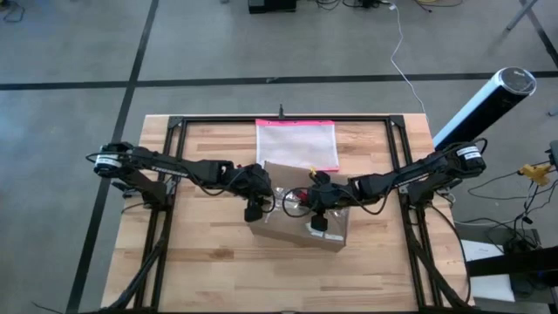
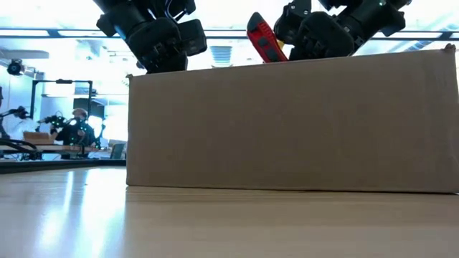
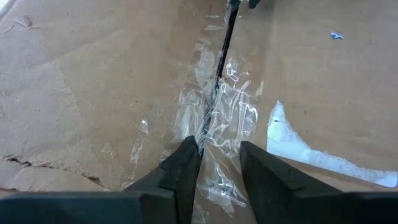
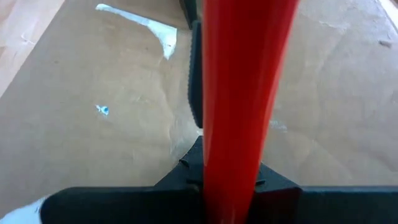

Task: Unpack boxes
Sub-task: Open the cardboard box using the box cutter

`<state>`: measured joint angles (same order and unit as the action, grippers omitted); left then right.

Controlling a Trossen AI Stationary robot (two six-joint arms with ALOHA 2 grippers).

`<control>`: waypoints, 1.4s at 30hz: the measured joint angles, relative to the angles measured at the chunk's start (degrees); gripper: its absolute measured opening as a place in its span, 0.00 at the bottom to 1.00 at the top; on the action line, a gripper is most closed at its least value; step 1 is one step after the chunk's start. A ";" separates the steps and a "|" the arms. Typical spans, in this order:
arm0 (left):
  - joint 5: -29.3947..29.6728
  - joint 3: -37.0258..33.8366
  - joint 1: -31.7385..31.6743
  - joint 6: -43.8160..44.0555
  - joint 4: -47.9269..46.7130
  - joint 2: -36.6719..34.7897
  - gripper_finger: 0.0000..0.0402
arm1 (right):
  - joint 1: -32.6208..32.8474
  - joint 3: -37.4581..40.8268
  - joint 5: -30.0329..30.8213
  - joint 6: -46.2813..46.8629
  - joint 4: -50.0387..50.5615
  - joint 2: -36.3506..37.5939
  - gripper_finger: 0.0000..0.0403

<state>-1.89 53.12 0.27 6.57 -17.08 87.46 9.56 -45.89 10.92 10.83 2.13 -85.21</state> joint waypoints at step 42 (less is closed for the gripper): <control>0.06 0.04 -0.02 0.44 -0.17 -0.02 0.29 | 7.05 5.27 11.90 11.60 18.44 16.94 0.01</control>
<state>-1.84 53.17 0.25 7.01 -17.25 87.44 16.61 -40.62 22.82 22.43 20.58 -68.27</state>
